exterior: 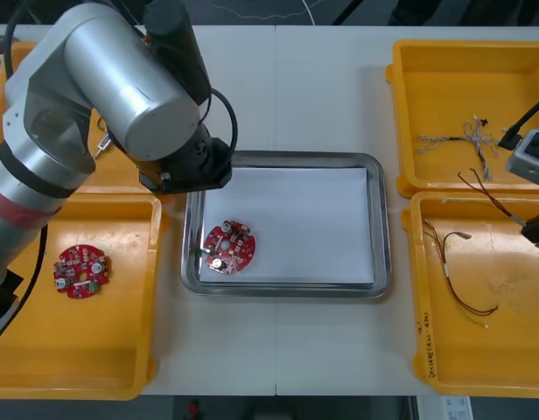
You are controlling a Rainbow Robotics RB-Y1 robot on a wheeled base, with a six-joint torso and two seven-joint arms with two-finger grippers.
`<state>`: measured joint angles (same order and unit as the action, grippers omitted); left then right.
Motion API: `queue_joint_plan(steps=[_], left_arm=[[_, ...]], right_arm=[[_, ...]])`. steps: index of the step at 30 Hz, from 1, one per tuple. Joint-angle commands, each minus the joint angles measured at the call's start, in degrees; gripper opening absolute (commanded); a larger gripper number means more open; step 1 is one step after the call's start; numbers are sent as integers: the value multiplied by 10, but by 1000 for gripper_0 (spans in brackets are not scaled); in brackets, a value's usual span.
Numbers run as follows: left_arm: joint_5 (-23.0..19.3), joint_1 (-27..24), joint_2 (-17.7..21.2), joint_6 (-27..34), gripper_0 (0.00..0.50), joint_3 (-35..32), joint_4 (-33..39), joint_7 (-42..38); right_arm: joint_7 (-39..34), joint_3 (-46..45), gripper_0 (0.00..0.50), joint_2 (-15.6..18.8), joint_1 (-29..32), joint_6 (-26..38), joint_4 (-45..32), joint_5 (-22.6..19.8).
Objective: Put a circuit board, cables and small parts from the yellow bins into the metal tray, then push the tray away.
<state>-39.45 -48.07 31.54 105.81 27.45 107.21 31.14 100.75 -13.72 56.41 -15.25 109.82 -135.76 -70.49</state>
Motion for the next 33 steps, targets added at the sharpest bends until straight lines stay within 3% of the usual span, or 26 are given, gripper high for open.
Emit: queue_joint_plan(steps=[1, 8, 16, 19, 33], left_arm=[[-26, -35, 29, 26, 500, -47, 22, 5], [-74, -40, 76, 42, 500, -104, 24, 42], [-134, -40, 131, 42, 500, -162, 5, 118], [-162, -40, 160, 42, 500, -192, -22, 176], [-165, -40, 221, 42, 500, -224, -136, 384]], right_arm=[[20, 67, 0, 23, -81, 2, -2, -14], [16, 184, 0, 11, -186, 2, -2, -11], [23, 268, 0, -72, -260, 2, 1, 45], [30, 320, 0, -123, -290, 2, 14, 91], [69, 498, 0, -194, -356, 2, 117, 222]])
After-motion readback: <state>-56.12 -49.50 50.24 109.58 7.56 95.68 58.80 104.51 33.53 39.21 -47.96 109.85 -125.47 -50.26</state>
